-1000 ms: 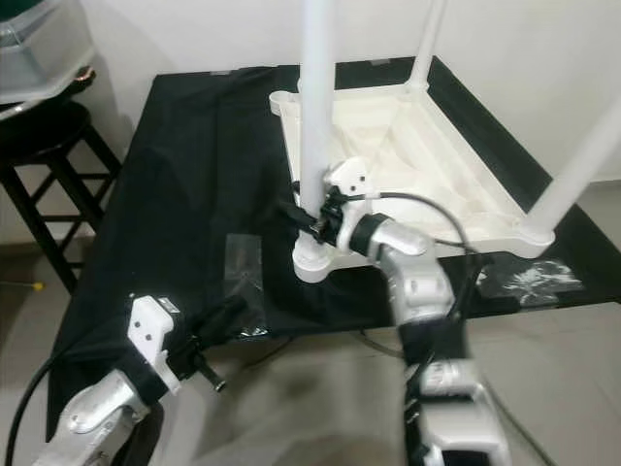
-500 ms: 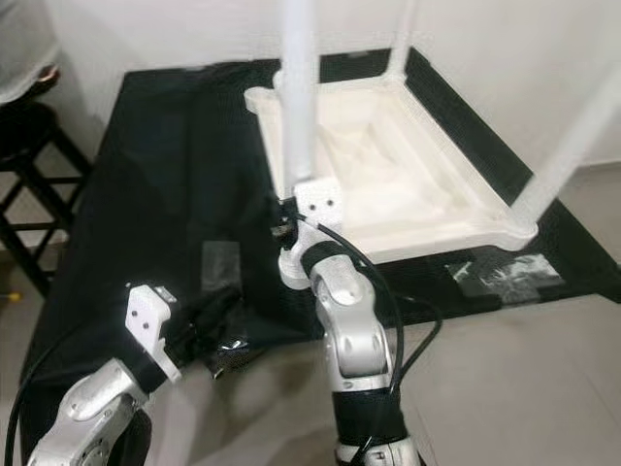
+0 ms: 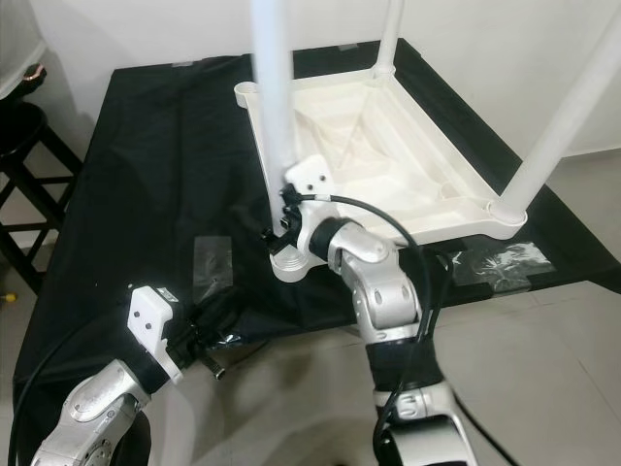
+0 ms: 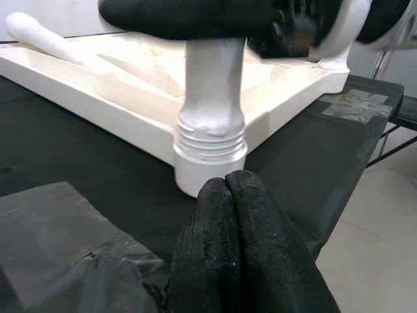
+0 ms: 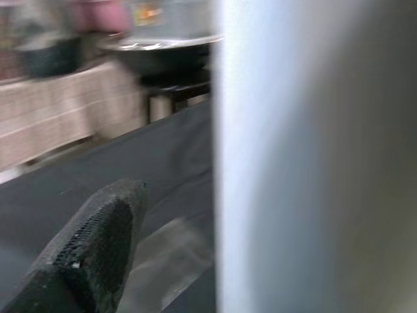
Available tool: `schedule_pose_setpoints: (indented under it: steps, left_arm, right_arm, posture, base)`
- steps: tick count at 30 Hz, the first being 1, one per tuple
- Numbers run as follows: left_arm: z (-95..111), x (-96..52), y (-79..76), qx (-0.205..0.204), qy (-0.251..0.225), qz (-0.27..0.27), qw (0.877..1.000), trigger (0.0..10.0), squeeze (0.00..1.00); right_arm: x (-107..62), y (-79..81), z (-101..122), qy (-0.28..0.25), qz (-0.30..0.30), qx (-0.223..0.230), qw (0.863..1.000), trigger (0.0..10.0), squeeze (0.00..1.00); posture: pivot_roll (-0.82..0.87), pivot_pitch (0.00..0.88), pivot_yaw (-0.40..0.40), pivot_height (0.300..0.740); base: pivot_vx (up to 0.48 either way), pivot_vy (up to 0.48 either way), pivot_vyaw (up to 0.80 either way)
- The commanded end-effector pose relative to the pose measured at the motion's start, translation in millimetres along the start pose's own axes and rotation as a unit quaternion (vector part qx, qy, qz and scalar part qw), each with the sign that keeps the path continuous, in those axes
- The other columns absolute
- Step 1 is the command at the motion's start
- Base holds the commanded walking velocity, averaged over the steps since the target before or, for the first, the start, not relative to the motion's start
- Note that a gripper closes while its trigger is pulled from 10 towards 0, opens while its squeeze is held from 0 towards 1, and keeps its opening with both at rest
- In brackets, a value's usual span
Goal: Building children table
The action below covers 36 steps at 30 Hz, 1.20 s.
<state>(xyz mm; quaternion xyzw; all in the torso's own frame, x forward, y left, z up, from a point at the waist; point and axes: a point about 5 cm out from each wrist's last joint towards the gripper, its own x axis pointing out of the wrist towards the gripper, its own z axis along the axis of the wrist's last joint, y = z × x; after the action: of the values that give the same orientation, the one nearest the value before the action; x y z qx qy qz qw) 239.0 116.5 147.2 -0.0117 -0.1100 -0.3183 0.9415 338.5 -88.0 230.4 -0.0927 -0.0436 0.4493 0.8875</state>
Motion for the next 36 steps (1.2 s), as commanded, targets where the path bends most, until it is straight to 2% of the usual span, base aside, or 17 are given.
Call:
schedule_pose_setpoints:
  steps: [1,5,7,9,11,12,14,15,18,23,27,29,30,31,34,35,36]
  left_arm:
    - [-5,-3.2,-0.9,0.0,0.01,0.006,1.0,10.0,0.0]
    - [-5,-3.4,-2.0,0.0,0.01,0.005,1.0,10.0,0.0]
    - [-5,-3.9,-3.8,-0.001,0.011,0.003,1.0,10.0,0.0]
    - [-6,-4.3,-4.5,-0.001,0.011,0.003,1.0,10.0,0.0]
    - [-6,-4.7,-5.4,-0.001,0.011,0.003,1.0,10.0,0.0]
    - [-6,-4.8,-5.7,-0.002,0.011,0.003,1.0,10.0,0.0]
    - [-6,-4.9,-5.9,-0.002,0.011,0.003,1.0,10.0,0.0]
    - [-6,-5.4,-6.4,-0.002,0.011,0.004,1.0,10.0,0.0]
    - [-6,-6.5,-7.2,-0.003,0.011,0.005,1.0,10.0,0.0]
    - [-6,-6.9,-7.7,-0.005,0.012,0.003,1.0,10.0,0.0]
    - [-6,-7.5,-7.8,-0.008,0.012,0.001,1.0,10.0,0.0]
    - [-6,-7.5,-7.8,-0.008,0.012,0.001,1.0,10.0,0.0]
    - [-6,-7.6,-7.5,-0.008,0.012,0.0,1.0,10.0,0.0]
    - [-5,-7.9,-6.6,-0.008,0.012,0.0,1.0,10.0,0.0]
    - [-5,-8.0,-6.3,-0.009,0.012,0.0,1.0,10.0,0.0]
    - [-5,-8.1,-5.5,-0.008,0.012,0.001,1.0,10.0,0.0]
    - [-5,-8.3,-4.2,-0.007,0.012,0.001,1.0,10.0,0.0]
  right_arm:
    - [7.9,2.3,-9,0.022,0.09,0.009,0.996,10.0,0.0]
    - [10.1,-5.9,-9,0.022,0.108,0.021,0.994,10.0,0.0]
    - [14.5,-19.3,-3,0.007,0.125,0.045,0.991,10.0,0.0]
    - [15.1,-21.1,0,0.004,0.141,0.047,0.989,10.0,0.0]
    - [15.1,-21.5,0,0.008,0.169,0.046,0.985,9.6,0.0]
    - [15.0,-21.1,0,0.014,0.179,0.041,0.983,7.7,0.0]
    - [14.9,-21.3,-1,0.019,0.186,0.037,0.982,7.7,0.0]
    - [14.5,-20.8,-1,0.018,0.192,0.036,0.981,0.0,0.0]
    - [13.4,-22.8,-2,0.009,0.19,0.036,0.981,0.0,0.0]
    - [8.6,-31.3,-6,0.002,0.141,0.043,0.989,0.0,0.0]
    - [-4.4,-40.9,-12,-0.005,0.076,0.043,0.996,0.0,0.0]
    - [-4.4,-40.9,-12,-0.005,0.076,0.043,0.996,0.0,0.0]
    - [-8.3,-42.0,-14,-0.005,0.053,0.049,0.997,0.0,0.0]
    - [-18.2,-40.1,-21,-0.004,-0.022,0.054,0.998,0.0,0.0]
    - [-22.5,-38.6,-23,-0.003,-0.055,0.059,0.997,0.0,0.0]
    - [-28.1,-40.7,-29,0.0,-0.183,0.055,0.982,0.0,0.0]
    - [-33.8,-42.3,-33,0.003,-0.274,0.052,0.96,0.0,0.0]
  posture:
    - [-0.02,0.192,0.027,0.74]
    - [-0.01,0.192,0.027,0.74]
    - [-0.01,0.19,0.024,0.74]
    - [0.0,0.192,0.02,0.74]
    - [0.0,0.192,0.02,0.74]
    - [0.0,0.192,0.018,0.74]
    - [0.0,0.194,0.017,0.74]
    - [0.0,0.197,0.016,0.74]
    - [0.0,0.197,0.018,0.74]
    - [-0.01,0.197,0.021,0.74]
    - [-0.02,0.198,0.026,0.74]
    - [-0.02,0.198,0.026,0.74]
    - [-0.02,0.2,0.025,0.74]
    - [-0.03,0.203,0.02,0.74]
    - [-0.03,0.203,0.02,0.74]
    - [-0.03,0.204,0.017,0.74]
    - [-0.04,0.205,0.018,0.74]
  base:
    - [0.0,0.0,0.0]
    - [0.0,0.0,0.0]
    - [0.0,0.0,0.0]
    - [0.0,0.0,0.0]
    - [0.0,0.0,0.0]
    - [0.0,0.0,0.0]
    - [0.0,0.0,0.0]
    - [0.0,0.0,0.0]
    - [0.0,0.0,0.0]
    - [0.0,0.0,0.0]
    - [0.0,0.0,0.0]
    - [0.0,0.0,0.0]
    - [0.0,0.0,0.0]
    - [0.0,0.0,0.0]
    - [0.0,0.0,0.0]
    - [0.0,0.0,0.0]
    - [0.0,0.0,0.0]
